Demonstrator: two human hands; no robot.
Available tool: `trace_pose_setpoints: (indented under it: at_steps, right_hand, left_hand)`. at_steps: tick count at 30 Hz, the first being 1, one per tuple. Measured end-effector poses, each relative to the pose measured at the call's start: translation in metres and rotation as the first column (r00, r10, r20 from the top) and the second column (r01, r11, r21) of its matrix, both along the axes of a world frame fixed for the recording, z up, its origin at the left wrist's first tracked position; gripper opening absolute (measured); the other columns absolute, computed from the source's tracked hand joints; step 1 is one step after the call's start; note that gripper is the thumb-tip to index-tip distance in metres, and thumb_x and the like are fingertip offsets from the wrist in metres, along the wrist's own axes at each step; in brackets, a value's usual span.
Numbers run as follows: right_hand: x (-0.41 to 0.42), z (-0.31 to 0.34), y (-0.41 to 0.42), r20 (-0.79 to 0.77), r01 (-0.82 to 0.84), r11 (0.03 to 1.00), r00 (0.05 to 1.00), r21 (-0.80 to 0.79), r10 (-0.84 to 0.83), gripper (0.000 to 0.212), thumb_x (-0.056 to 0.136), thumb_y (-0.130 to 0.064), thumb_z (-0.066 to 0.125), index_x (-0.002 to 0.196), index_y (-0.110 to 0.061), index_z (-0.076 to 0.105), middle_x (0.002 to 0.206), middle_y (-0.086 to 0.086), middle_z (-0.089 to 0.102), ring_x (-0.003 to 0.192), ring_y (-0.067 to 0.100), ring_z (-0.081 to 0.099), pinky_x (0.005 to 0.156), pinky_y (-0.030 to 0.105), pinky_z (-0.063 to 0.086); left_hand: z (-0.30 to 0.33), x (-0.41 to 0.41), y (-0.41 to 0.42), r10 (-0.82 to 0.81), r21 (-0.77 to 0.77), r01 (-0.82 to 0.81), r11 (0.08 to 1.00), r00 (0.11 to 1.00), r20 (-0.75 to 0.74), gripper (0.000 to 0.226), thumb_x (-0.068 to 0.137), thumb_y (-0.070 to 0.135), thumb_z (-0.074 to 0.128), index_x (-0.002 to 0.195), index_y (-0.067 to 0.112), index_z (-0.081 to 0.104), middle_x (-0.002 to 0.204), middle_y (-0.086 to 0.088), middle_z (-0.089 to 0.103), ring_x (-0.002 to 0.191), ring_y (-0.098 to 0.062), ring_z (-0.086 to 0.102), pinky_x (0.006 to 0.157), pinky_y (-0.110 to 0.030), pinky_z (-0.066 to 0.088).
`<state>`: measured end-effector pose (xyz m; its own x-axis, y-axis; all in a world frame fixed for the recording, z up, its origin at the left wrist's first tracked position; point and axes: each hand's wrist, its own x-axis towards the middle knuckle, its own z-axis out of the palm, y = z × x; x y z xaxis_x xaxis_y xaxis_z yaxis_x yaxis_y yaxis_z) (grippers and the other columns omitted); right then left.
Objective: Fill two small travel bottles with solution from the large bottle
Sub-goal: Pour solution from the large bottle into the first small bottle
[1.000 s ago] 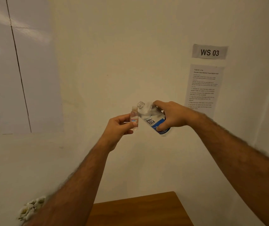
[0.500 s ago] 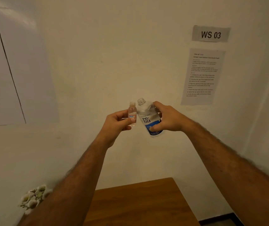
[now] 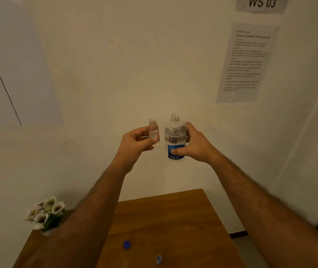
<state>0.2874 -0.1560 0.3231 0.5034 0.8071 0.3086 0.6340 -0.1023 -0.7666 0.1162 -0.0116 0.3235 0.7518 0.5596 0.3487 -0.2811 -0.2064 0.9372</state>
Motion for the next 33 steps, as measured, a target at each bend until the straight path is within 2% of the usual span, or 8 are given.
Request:
trace_pose_setpoints:
  at_steps: [3, 8, 13, 17, 22, 26, 30, 33]
  right_hand:
    - [0.000, -0.021, 0.002, -0.056, 0.011, 1.000, 0.998, 0.021, -0.009, 0.073, 0.065, -0.024, 0.088, 0.121, -0.033, 0.042, 0.110, -0.018, 0.060, 0.095, -0.001, 0.062, 0.067, 0.015, 0.056]
    - [-0.003, -0.055, 0.005, -0.125, 0.026, 0.999, 0.992, 0.046, -0.020, 0.074, 0.065, -0.018, 0.087, 0.121, -0.034, 0.041, 0.112, -0.017, 0.058, 0.099, 0.001, 0.061, 0.062, 0.010, 0.052]
    - [-0.005, -0.095, 0.007, -0.163, 0.050, 0.998, 0.986, 0.026, -0.045, 0.075, 0.065, -0.018, 0.088, 0.122, -0.032, 0.041, 0.109, -0.018, 0.058, 0.098, 0.003, 0.061, 0.066, 0.013, 0.052]
    - [-0.008, -0.130, 0.010, -0.192, 0.072, 0.997, 0.979, -0.006, -0.072, 0.077, 0.065, -0.017, 0.088, 0.123, -0.033, 0.039, 0.113, -0.016, 0.055, 0.106, 0.011, 0.058, 0.080, 0.019, 0.052]
    - [-0.011, -0.169, 0.013, -0.202, 0.094, 0.994, 0.974, -0.053, -0.103, 0.079, 0.064, -0.021, 0.089, 0.122, -0.036, 0.038, 0.112, -0.019, 0.051, 0.104, 0.012, 0.055, 0.077, 0.017, 0.050]
    - [-0.013, -0.195, 0.014, -0.221, 0.110, 0.990, 0.967, -0.086, -0.127, 0.080, 0.061, -0.023, 0.090, 0.123, -0.033, 0.040, 0.109, -0.019, 0.053, 0.104, 0.013, 0.057, 0.082, 0.030, 0.056]
    - [-0.019, -0.218, 0.015, -0.230, 0.115, 0.989, 0.964, -0.091, -0.133, 0.082, 0.059, -0.025, 0.091, 0.121, -0.035, 0.040, 0.107, -0.021, 0.053, 0.095, 0.001, 0.057, 0.071, 0.016, 0.051]
    - [-0.022, -0.237, 0.015, -0.245, 0.124, 0.989, 0.959, -0.084, -0.141, 0.082, 0.056, -0.022, 0.092, 0.119, -0.035, 0.042, 0.112, -0.014, 0.054, 0.098, 0.001, 0.056, 0.069, 0.012, 0.049]
  left_hand:
    - [-0.016, -0.001, -0.001, -0.004, -0.014, 0.003, 1.000, 1.000, -0.013, 0.032, 0.085, 0.006, 0.070, 0.113, 0.020, 0.068, 0.103, -0.001, 0.075, 0.096, -0.020, 0.070, 0.071, -0.024, 0.055]
    - [-0.045, -0.002, -0.003, 0.021, -0.029, -0.022, 0.999, 0.998, -0.055, 0.031, 0.083, 0.005, 0.072, 0.109, 0.022, 0.069, 0.101, -0.001, 0.075, 0.096, -0.020, 0.071, 0.071, -0.024, 0.055]
    - [-0.075, -0.007, -0.003, 0.055, -0.039, -0.059, 0.998, 0.993, -0.104, 0.031, 0.081, 0.005, 0.073, 0.103, 0.026, 0.070, 0.097, 0.003, 0.076, 0.093, -0.018, 0.071, 0.075, -0.027, 0.057]
    - [-0.098, -0.012, -0.005, 0.073, -0.047, -0.080, 0.996, 0.987, -0.142, 0.031, 0.080, 0.005, 0.073, 0.101, 0.028, 0.070, 0.095, 0.005, 0.076, 0.092, -0.015, 0.071, 0.074, -0.023, 0.056]
    - [-0.123, -0.016, -0.008, 0.086, -0.067, -0.100, 0.993, 0.978, -0.188, 0.032, 0.080, 0.002, 0.073, 0.101, 0.026, 0.070, 0.093, 0.006, 0.076, 0.090, -0.012, 0.072, 0.072, -0.018, 0.055]
    - [-0.142, -0.017, -0.010, 0.106, -0.081, -0.127, 0.989, 0.969, -0.221, 0.033, 0.079, 0.002, 0.074, 0.099, 0.027, 0.069, 0.092, 0.008, 0.076, 0.090, -0.011, 0.072, 0.072, -0.017, 0.055]
    - [-0.163, -0.017, -0.011, 0.114, -0.096, -0.143, 0.985, 0.959, -0.258, 0.031, 0.078, 0.002, 0.075, 0.102, 0.021, 0.070, 0.095, 0.005, 0.076, 0.092, -0.012, 0.072, 0.075, -0.019, 0.055]
    - [-0.180, -0.018, -0.012, 0.120, -0.101, -0.155, 0.983, 0.949, -0.290, 0.032, 0.078, 0.002, 0.076, 0.108, 0.013, 0.069, 0.101, -0.002, 0.075, 0.095, -0.016, 0.071, 0.080, -0.024, 0.056]
